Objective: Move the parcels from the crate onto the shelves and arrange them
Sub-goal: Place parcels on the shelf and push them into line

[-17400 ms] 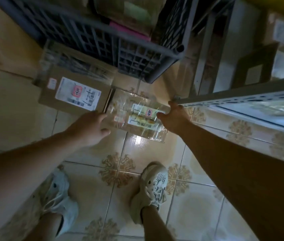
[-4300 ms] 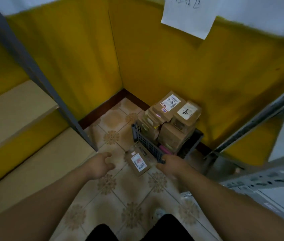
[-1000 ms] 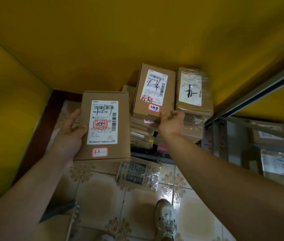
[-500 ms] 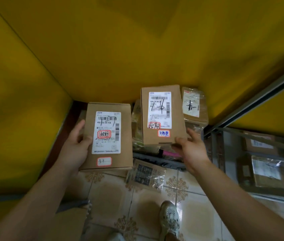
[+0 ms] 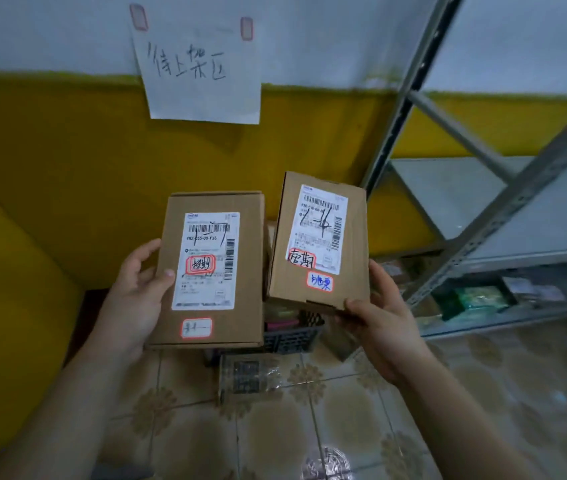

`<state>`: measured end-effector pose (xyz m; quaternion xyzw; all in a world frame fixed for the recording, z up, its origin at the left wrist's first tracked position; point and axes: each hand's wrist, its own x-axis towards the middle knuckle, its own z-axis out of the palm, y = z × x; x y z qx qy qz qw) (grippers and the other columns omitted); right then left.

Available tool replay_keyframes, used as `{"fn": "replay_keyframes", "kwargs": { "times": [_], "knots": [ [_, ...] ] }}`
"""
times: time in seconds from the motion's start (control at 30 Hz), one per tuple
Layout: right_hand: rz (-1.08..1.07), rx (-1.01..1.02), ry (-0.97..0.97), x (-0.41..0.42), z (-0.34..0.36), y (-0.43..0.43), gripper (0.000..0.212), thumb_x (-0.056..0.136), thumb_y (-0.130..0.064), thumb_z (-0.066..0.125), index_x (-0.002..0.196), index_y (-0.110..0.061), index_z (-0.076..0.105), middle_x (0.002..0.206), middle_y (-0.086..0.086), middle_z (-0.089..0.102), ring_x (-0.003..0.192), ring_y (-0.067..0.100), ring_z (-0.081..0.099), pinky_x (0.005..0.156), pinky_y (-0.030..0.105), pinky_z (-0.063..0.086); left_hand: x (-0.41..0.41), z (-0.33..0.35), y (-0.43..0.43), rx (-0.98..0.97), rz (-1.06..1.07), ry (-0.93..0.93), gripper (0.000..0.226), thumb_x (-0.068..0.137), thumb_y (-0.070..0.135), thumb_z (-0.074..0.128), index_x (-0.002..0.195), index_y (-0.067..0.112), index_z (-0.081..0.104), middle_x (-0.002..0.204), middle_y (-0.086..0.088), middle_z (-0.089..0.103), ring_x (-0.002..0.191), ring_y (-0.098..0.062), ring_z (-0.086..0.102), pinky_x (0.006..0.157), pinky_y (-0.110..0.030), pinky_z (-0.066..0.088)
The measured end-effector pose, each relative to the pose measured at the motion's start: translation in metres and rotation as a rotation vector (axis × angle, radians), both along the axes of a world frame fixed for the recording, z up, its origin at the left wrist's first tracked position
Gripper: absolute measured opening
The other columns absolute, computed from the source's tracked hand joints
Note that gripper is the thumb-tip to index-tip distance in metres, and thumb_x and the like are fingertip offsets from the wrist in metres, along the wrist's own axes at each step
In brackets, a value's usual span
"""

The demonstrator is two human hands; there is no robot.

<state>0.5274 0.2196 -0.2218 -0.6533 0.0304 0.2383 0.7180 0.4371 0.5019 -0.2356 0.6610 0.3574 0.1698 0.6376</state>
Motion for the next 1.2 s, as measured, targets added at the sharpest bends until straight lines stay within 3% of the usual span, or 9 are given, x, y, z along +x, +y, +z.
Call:
{"fn": "replay_keyframes", "kwargs": {
  "times": [0.13, 0.27, 0.5, 0.7, 0.83, 0.9, 0.97, 1.1, 1.2],
  "knots": [
    [0.045, -0.049, -0.094, -0.021, 0.038, -0.047, 0.089, 0.086, 0.018, 0.052, 0.137, -0.052, 0.029, 0.12, 0.008, 0.06, 0.091, 0.024, 0.072, 0.063, 0.032, 0.058, -0.009, 0.039, -0.039, 0.03, -0.126, -0.049, 0.046, 0.099, 0.015, 0.05, 0.136, 0.041, 0.043, 0.105, 0.009, 0.065, 0.088, -0.019, 0.067, 0.068, -0.039, 0.052],
    [-0.008, -0.064, -0.145, -0.037, 0.057, -0.104, 0.086, 0.086, 0.02, 0.042, 0.137, -0.049, 0.035, 0.122, 0.007, 0.06, 0.088, 0.028, 0.069, 0.061, 0.032, 0.055, -0.016, 0.067, -0.1, 0.058, -0.182, -0.108, 0.048, 0.099, 0.013, 0.049, 0.139, 0.038, 0.041, 0.097, 0.01, 0.065, 0.086, -0.018, 0.066, 0.066, -0.036, 0.051],
    [-0.349, -0.143, -0.311, -0.079, 0.073, -0.269, 0.06, 0.096, -0.017, 0.061, 0.14, -0.047, 0.032, 0.118, -0.008, 0.061, 0.092, 0.02, 0.069, 0.06, 0.027, 0.054, -0.001, 0.091, -0.271, 0.107, -0.391, -0.157, 0.047, 0.1, 0.017, 0.05, 0.139, 0.041, 0.04, 0.108, 0.009, 0.067, 0.094, -0.023, 0.068, 0.081, -0.05, 0.055],
    [-0.593, -0.179, -0.401, -0.104, 0.092, -0.416, 0.064, 0.094, -0.015, 0.064, 0.145, -0.043, 0.036, 0.121, -0.003, 0.063, 0.092, 0.02, 0.067, 0.051, 0.017, 0.048, 0.015, 0.109, -0.422, 0.114, -0.548, -0.23, 0.037, 0.099, 0.015, 0.051, 0.131, 0.03, 0.04, 0.106, 0.001, 0.066, 0.075, -0.006, 0.063, 0.052, -0.019, 0.048],
    [-0.722, -0.199, -0.426, -0.114, 0.102, -0.483, 0.066, 0.094, -0.014, 0.063, 0.147, -0.044, 0.035, 0.115, -0.006, 0.066, 0.08, 0.015, 0.067, 0.051, 0.024, 0.048, 0.029, 0.125, -0.493, 0.079, -0.696, -0.236, 0.06, 0.095, 0.011, 0.057, 0.142, 0.04, 0.035, 0.112, 0.007, 0.064, 0.069, -0.016, 0.072, 0.048, -0.026, 0.053],
    [-0.786, -0.187, -0.432, -0.114, 0.102, -0.509, 0.067, 0.094, -0.015, 0.064, 0.144, -0.047, 0.034, 0.118, -0.008, 0.064, 0.085, 0.015, 0.067, 0.051, 0.021, 0.047, 0.037, 0.128, -0.522, 0.082, -0.768, -0.244, 0.066, 0.094, 0.007, 0.058, 0.139, 0.049, 0.034, 0.105, 0.014, 0.063, 0.067, -0.013, 0.072, 0.046, -0.024, 0.053],
    [-0.833, -0.192, -0.438, -0.109, 0.099, -0.531, 0.071, 0.094, -0.016, 0.064, 0.144, -0.051, 0.03, 0.121, -0.011, 0.062, 0.09, 0.015, 0.066, 0.051, 0.017, 0.046, 0.049, 0.128, -0.547, 0.108, -0.822, -0.239, 0.07, 0.095, 0.008, 0.058, 0.142, 0.051, 0.03, 0.114, 0.013, 0.062, 0.07, -0.012, 0.072, 0.049, -0.022, 0.054],
    [-0.868, -0.241, -0.461, -0.084, 0.092, -0.564, 0.072, 0.094, -0.019, 0.065, 0.136, -0.063, 0.025, 0.123, -0.019, 0.058, 0.099, 0.015, 0.066, 0.067, 0.029, 0.055, 0.084, 0.118, -0.584, 0.07, -0.867, -0.243, 0.077, 0.096, 0.009, 0.055, 0.149, 0.048, 0.016, 0.133, 0.012, 0.053, 0.083, -0.008, 0.069, 0.058, -0.023, 0.055],
    [-0.873, -0.266, -0.472, -0.05, 0.087, -0.588, 0.071, 0.095, -0.019, 0.065, 0.133, -0.063, 0.024, 0.12, -0.029, 0.052, 0.108, 0.014, 0.064, 0.086, 0.038, 0.057, 0.121, 0.106, -0.606, 0.069, -0.893, -0.226, 0.074, 0.094, 0.009, 0.059, 0.144, 0.05, 0.025, 0.131, 0.008, 0.054, 0.089, -0.017, 0.07, 0.063, -0.031, 0.057]
  ]
}}
